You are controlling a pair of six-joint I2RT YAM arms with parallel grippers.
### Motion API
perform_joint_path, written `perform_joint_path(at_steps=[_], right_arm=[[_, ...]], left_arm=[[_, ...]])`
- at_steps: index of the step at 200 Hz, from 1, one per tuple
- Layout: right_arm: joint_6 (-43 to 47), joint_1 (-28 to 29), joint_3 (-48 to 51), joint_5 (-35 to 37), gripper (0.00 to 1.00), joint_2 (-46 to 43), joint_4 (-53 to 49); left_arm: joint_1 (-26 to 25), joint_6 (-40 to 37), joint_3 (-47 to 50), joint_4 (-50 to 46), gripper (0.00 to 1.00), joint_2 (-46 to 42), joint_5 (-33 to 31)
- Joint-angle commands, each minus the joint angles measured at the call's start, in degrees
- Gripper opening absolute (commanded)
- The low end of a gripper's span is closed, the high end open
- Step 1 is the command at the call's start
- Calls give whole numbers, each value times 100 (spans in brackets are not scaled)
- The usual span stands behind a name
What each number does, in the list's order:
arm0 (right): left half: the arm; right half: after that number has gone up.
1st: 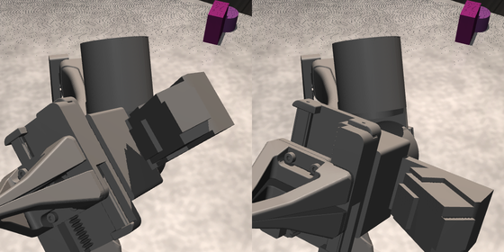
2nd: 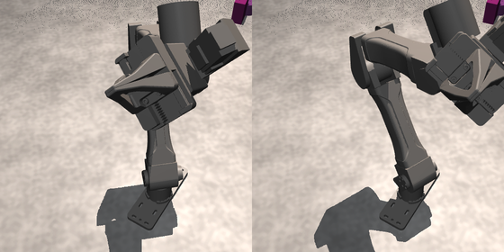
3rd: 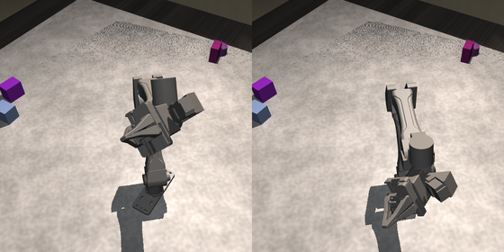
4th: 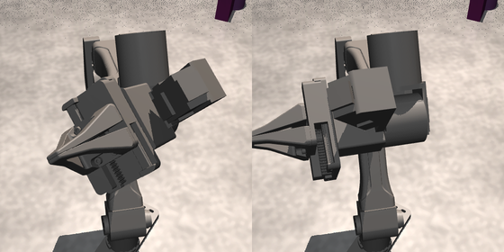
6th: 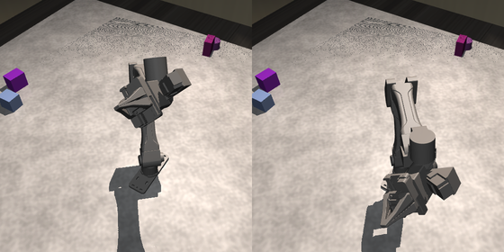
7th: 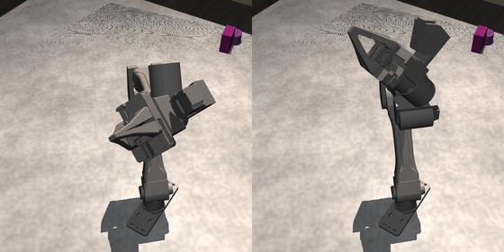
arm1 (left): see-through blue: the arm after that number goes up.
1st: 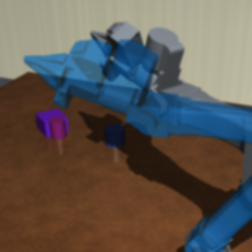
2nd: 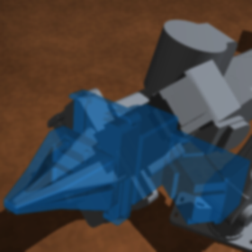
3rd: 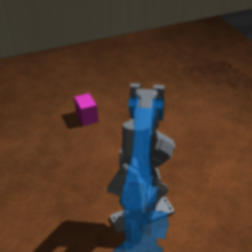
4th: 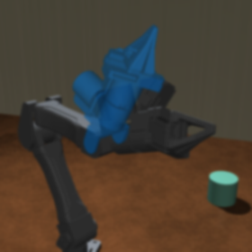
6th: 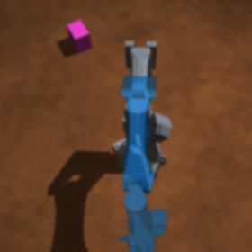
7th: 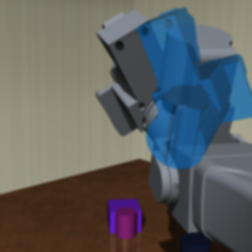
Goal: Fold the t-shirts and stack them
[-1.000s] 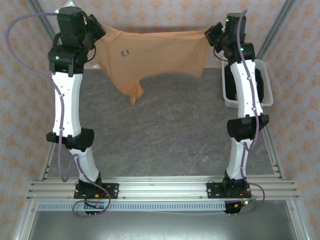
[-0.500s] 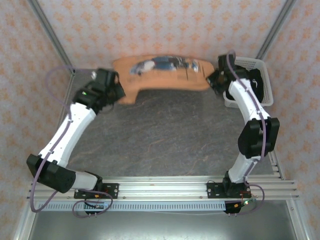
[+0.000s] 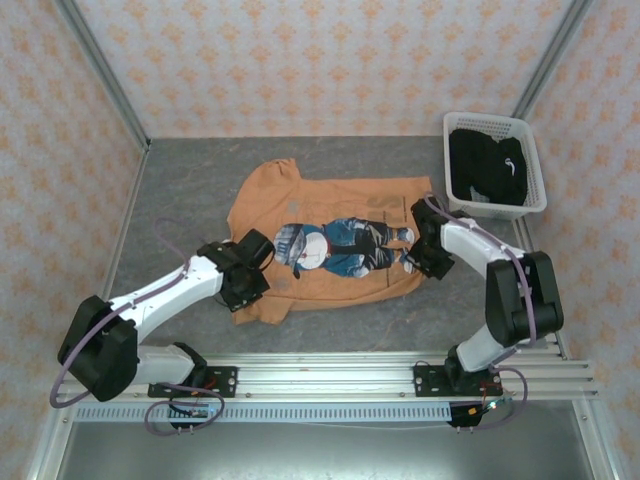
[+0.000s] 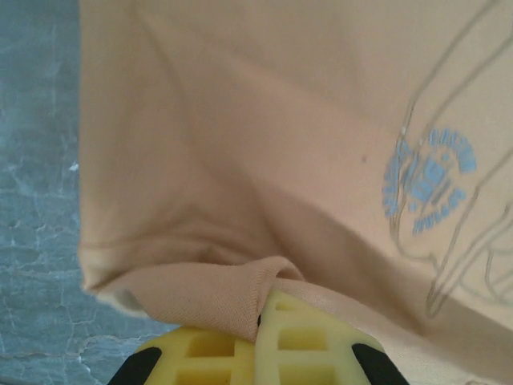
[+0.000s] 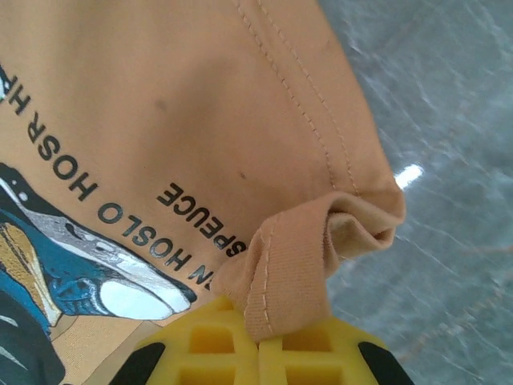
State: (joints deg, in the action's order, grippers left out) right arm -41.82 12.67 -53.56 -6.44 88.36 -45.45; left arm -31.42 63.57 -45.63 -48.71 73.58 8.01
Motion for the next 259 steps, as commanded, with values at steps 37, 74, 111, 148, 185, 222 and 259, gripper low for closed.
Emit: perform_joint_path(at_steps=[37,74,111,148,185,222,259], right_arm=[[-15,12,231,695,0,-743,-949],[34,12,493,819,0,-1197,-1283],[-44,15,1069,688,0,-1281,-1098],[-37,10,1139,824,0,-1176,-1018],[19,2,1043,872,0,-1206,-1058],[66,-5,983,942,0,-1242,-1217],[28,-101,1042,924,2,-1273,-1353]], left_arm=[[-46,774,185,38,0,-53,378],[-78,1043,382,41,0,-195,559],[-110,1169,628,191,0,-403,682],[-104,922,584,269,0,-465,621],[-107,894,555,226,0,-391,632],[-109,877,377,-97,0,-417,486],[-148,855,407,-336,0,-306,1006]])
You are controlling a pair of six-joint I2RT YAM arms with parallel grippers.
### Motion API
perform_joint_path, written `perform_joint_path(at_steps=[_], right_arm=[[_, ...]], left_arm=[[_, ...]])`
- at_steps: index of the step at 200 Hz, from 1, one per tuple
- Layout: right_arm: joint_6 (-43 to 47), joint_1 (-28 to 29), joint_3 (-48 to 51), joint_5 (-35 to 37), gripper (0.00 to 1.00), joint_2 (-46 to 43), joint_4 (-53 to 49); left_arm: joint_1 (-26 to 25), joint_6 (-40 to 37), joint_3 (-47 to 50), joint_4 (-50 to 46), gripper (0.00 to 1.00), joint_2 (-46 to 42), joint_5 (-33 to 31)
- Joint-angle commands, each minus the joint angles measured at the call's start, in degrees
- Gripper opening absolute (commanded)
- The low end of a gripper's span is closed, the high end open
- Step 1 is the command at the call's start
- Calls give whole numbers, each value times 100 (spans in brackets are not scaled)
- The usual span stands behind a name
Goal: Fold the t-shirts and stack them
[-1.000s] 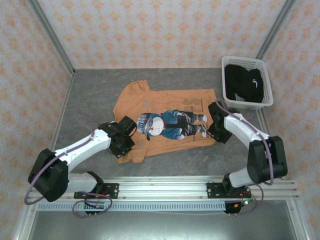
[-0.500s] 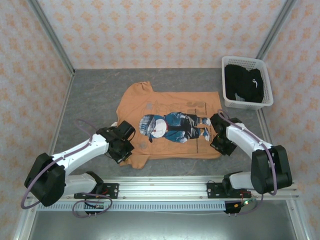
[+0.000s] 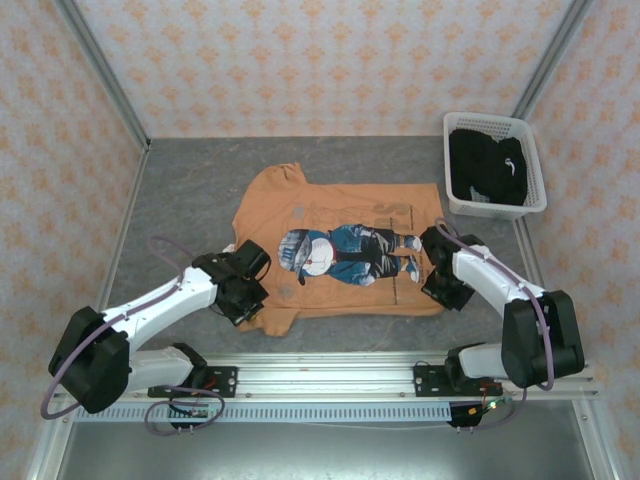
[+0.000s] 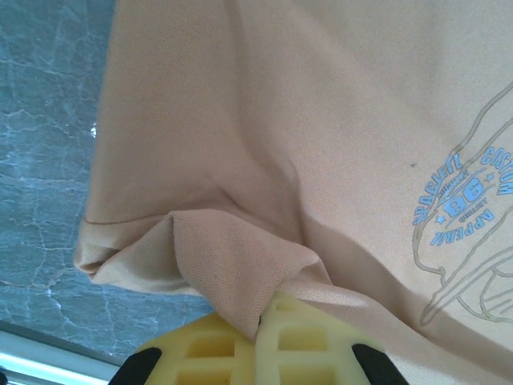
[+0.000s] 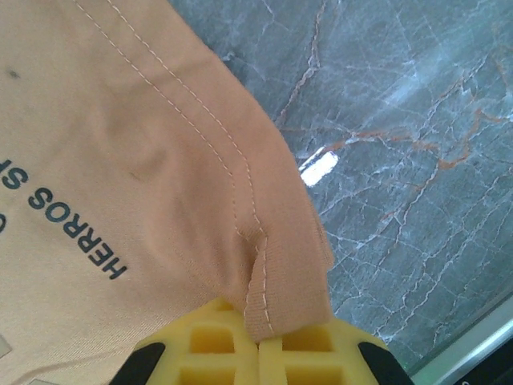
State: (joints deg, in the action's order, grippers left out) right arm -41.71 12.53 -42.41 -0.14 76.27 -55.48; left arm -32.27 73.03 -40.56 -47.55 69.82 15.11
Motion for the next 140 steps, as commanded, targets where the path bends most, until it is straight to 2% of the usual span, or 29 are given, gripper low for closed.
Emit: perform_joint_path(at_steps=[1,23,30,39,49,53,58,69,80,91,106,126,140], right_arm=[[7,-91,-73,299,2,-66,-358],[-158,-137,-219,419,6,-85,-650],[-214,-154,-263,459,13,-115,-742],[-328,-172,-317,516,31,-176,-819],[-419,-181,-387,601,47,-284,-925],[-457,-181,-432,665,49,-338,-978],[-484,-181,-501,737,50,-422,-1047],[-468,-175,-639,887,51,-686,-1096],[-329,-158,-736,844,51,-960,-919],[-37,-126,-708,417,51,-1197,-313],[220,-32,-571,-272,48,-1185,775],[415,111,-769,-748,44,-517,1770],[623,144,-1169,-833,40,63,2120]], left_arm=[[-66,-94,-101,-454,0,77,319],[-122,-352,-115,-568,0,150,877],[-122,-466,-126,-590,3,174,1060],[-126,-602,-175,-604,16,210,1224],[-128,-756,-329,-718,42,208,1253],[-122,-797,-456,-822,53,194,1199],[-115,-845,-607,-985,60,168,1096],[-101,-912,-1053,-1213,69,73,794],[16,-916,-1451,-1326,70,-41,423],[327,-864,-1663,-1126,67,-50,122],[1046,-769,-1641,-245,56,259,204],[1857,-1044,-2392,595,41,1509,195],[2190,-1435,-3464,862,37,2629,179]])
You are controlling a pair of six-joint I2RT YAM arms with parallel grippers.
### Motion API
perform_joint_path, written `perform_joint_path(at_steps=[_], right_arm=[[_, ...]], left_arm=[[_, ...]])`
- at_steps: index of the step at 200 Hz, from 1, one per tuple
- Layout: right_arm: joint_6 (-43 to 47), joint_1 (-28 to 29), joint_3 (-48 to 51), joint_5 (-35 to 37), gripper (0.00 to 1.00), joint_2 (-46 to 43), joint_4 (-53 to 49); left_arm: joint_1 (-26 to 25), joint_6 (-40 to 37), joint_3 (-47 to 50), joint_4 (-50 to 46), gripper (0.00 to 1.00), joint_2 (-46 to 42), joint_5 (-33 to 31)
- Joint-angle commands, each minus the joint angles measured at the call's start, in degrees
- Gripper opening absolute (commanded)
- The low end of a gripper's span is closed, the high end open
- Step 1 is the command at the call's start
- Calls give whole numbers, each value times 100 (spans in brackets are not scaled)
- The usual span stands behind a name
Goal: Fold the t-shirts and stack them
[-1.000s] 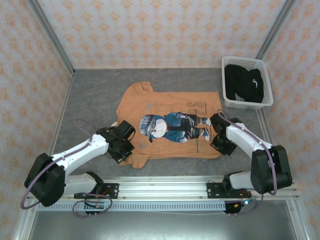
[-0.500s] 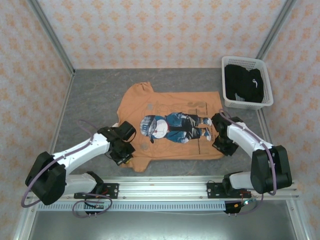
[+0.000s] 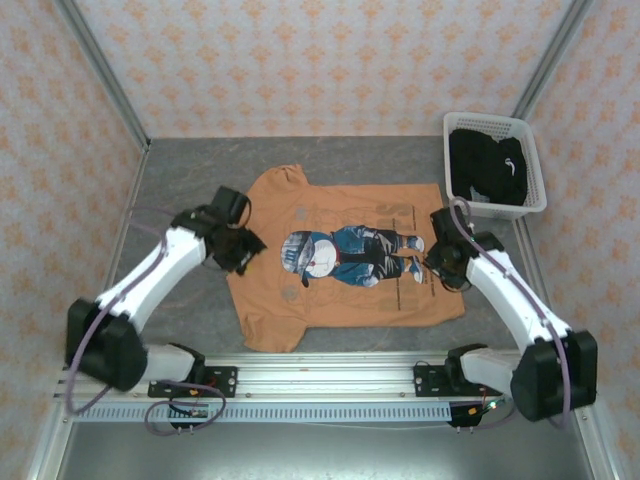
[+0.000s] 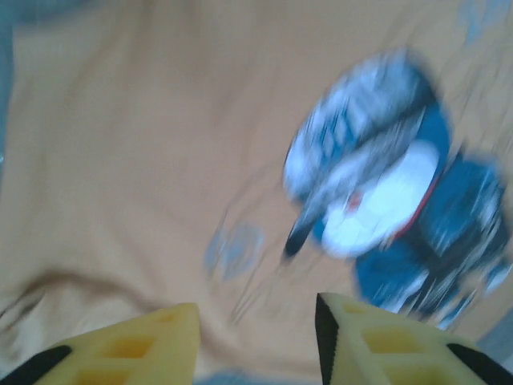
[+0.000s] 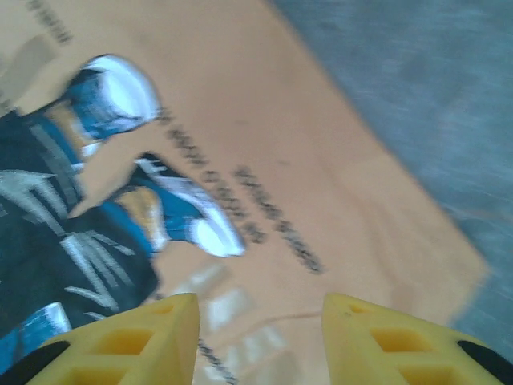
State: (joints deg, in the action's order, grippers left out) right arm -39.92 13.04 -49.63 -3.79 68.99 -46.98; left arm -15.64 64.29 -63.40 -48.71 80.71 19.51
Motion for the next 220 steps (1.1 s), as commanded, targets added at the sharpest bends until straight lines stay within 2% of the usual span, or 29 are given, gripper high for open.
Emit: perform_joint_path(at_steps=[1,23,45,62,74,91,128,149,169,182,203,220], right_arm=[[460,89,-463,-466,40,831,1296],[668,89,-1087,-450,36,1720,1614],[756,85,-1731,-410,35,2584,1607],[758,84,-2229,-459,35,3191,1444],[734,80,-2564,-573,35,3530,1280],[672,85,-2759,-695,35,3779,1197],[692,119,-2897,-812,35,3994,1080],[671,128,-2967,-842,35,4095,1062],[666,167,-3030,-883,36,4155,1093],[696,201,-3085,-861,36,4166,1075],[717,247,-3112,-863,36,4178,1041],[713,269,-3049,-852,36,4096,1035]], left_arm=[[545,-577,-1270,978,37,1622,-271],[732,-1114,-3278,796,28,3486,-394],[790,-1292,-5069,309,26,5038,-446],[832,-1429,-6085,-264,25,5912,-766],[873,-1423,-6310,-658,20,6274,-920],[905,-1325,-5544,-596,15,6082,-913],[976,-1117,-2931,354,9,4373,-790],[1068,-946,-2249,659,8,3687,-603],[1078,-1018,-2498,678,10,3361,-729],[1072,-1082,-2937,685,17,3345,-827],[1078,-1145,-3992,306,37,3896,-832],[984,-1228,-4944,-85,41,4587,-803]])
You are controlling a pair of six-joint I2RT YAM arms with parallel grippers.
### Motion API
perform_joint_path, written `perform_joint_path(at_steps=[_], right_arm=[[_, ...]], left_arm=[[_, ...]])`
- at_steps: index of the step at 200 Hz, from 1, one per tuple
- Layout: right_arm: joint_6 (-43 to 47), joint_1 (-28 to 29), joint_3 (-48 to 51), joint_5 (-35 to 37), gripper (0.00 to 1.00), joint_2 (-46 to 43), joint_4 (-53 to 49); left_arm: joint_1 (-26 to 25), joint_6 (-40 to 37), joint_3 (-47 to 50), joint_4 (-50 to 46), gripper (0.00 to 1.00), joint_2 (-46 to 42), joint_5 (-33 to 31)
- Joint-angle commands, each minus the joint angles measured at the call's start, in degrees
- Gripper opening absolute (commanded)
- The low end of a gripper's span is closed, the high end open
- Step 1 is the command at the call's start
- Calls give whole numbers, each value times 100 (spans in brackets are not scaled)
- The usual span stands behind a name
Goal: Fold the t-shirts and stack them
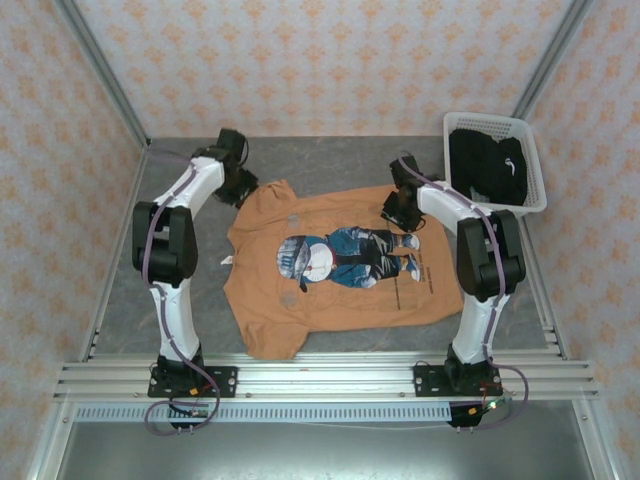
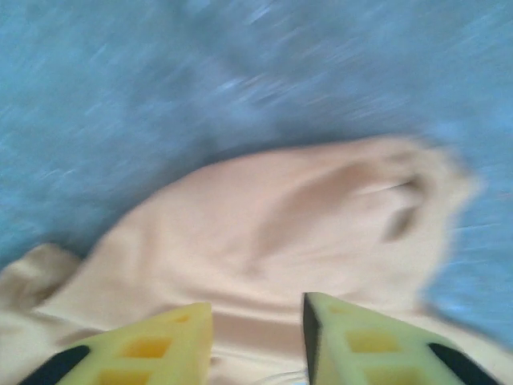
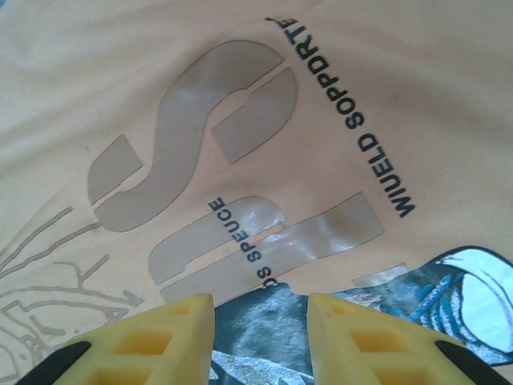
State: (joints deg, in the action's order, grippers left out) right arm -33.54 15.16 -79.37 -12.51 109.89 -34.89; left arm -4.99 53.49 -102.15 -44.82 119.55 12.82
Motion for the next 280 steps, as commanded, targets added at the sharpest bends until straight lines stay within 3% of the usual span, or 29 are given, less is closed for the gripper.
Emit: perform_joint_path(at_steps=[1,35,57,124,162,199,241,280], right_arm=[[75,53,-68,20,36,2,-175],[68,55,175,6,37,-301,-101],[58,51,321,3,37,-446,-96],[-21,57,590,-113,37,-547,35],[-30,49,612,-126,37,-548,42],[-69,56,625,-146,37,-528,53],[-72,50,634,-94,37,-564,0],[-96,53,664,-130,37,-565,19]], left_arm=[[-85,-156,-1126,-497,41,746,-137],[-339,-270,-3155,-1120,41,2120,-150],[-436,-125,-3775,-1196,45,2604,-49],[-593,-126,-3728,-758,42,2669,-315],[-751,-193,-3797,-1268,33,2279,-1279],[-765,-240,-3894,-1073,38,2552,-912],[-767,-172,-4101,-1387,38,2868,-851],[-767,-147,-4097,-1124,35,3040,-670]])
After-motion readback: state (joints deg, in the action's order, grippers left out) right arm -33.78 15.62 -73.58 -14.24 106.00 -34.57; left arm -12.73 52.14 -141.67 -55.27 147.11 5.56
